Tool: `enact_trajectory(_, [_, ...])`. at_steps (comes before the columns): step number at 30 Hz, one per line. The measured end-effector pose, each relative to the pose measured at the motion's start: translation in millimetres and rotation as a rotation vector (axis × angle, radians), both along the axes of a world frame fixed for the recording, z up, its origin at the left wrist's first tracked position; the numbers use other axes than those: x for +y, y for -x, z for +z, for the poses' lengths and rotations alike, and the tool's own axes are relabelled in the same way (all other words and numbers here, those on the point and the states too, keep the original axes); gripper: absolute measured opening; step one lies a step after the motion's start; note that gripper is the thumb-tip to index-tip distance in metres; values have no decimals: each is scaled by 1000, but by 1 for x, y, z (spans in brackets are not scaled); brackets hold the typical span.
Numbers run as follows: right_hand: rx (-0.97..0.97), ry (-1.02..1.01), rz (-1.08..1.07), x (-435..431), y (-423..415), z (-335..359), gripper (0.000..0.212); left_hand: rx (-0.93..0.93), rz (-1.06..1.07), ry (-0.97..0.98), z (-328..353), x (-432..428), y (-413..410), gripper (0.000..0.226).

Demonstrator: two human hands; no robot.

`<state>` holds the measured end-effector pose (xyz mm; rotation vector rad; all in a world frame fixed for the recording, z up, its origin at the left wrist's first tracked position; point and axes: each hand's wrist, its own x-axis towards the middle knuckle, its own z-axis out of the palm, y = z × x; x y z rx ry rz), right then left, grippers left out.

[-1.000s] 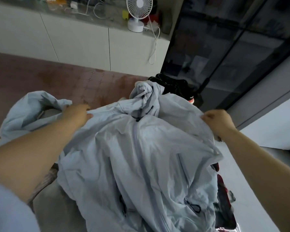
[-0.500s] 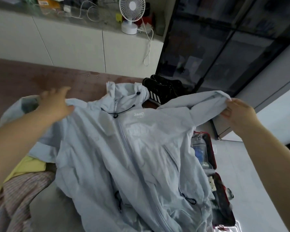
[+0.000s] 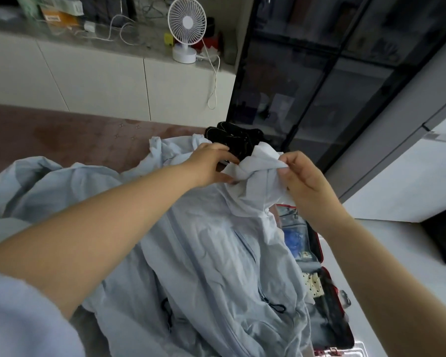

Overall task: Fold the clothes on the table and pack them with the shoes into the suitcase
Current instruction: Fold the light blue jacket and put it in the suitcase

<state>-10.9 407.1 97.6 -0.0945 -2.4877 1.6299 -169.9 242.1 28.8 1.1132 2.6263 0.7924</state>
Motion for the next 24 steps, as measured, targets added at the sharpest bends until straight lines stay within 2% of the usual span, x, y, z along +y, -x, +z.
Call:
enact_trajectory(3, [1, 102, -85, 13, -6, -1, 24, -16, 19, -41, -9, 7, 2, 35])
enact_trajectory(4, [-6, 140, -101, 16, -8, -1, 27, -18, 25, -72, -10, 11, 2, 37])
enact_trajectory(7, [-30, 210, -125, 26, -11, -2, 25, -67, 28, -109, -3, 26, -8, 63])
enact_trajectory(8, [-36, 221, -137, 28, -11, -3, 24, -87, 27, -111, -3, 31, -9, 62])
enact_trajectory(12, [-24, 291, -234, 37, -10, -9, 19, -79, 36, -84, 2, 39, -8, 17])
enact_trajectory(14, [-27, 292, -288, 39, -11, -16, 6, -94, 79, -178, 12, 34, -5, 12])
enact_trajectory(15, [-57, 271, -316, 37, -10, -21, 17, -110, 118, -226, 21, 31, -4, 10])
enact_trajectory(17, [-183, 192, -356, 30, -5, -33, 47, -81, 169, -295, 44, 22, 0, 4])
enact_trajectory(18, [-251, 137, -368, 23, -1, -39, 51, -37, 174, -319, 57, 16, 3, 3])
enact_trajectory(21, [-302, -185, -309, 23, 15, -54, 39, 181, 169, -333, 100, -13, 7, 9])
enact_trajectory(24, [-113, -527, -350, 41, 31, -42, 21, 372, 120, -172, 122, -56, 6, 16])
